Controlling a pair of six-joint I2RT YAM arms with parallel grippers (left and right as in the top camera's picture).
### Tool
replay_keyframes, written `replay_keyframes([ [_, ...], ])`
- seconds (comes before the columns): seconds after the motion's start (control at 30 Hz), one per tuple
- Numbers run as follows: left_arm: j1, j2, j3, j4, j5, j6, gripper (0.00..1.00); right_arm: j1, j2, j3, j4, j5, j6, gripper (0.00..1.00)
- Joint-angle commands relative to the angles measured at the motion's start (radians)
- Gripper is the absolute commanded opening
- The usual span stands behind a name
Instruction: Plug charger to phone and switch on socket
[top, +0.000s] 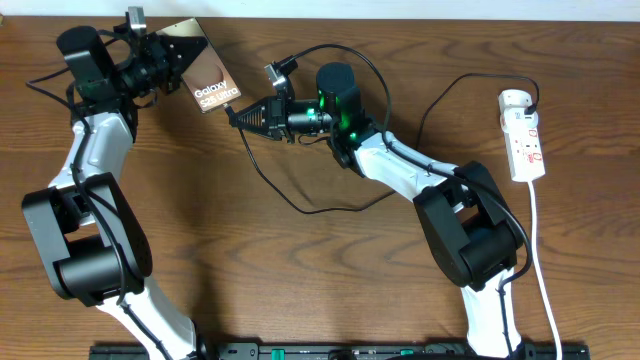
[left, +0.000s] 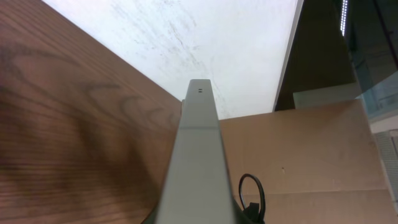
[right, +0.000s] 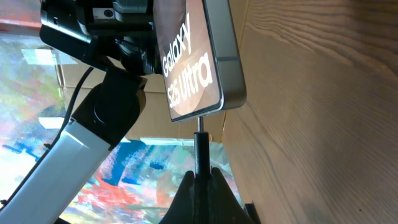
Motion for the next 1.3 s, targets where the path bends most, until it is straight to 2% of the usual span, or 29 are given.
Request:
replay_keyframes([
  [0.0,-0.018,-0.003,0.009,0.009,0.040,-0.002,0.07,0.003,0.003,0.005,0.007,0.035,0.001,0.01],
  [1.27,-0.020,-0.003,0.009,0.008,0.040,-0.002,0.07,0.000,0.003,0.005,0.026,0.043,0.002,0.01],
])
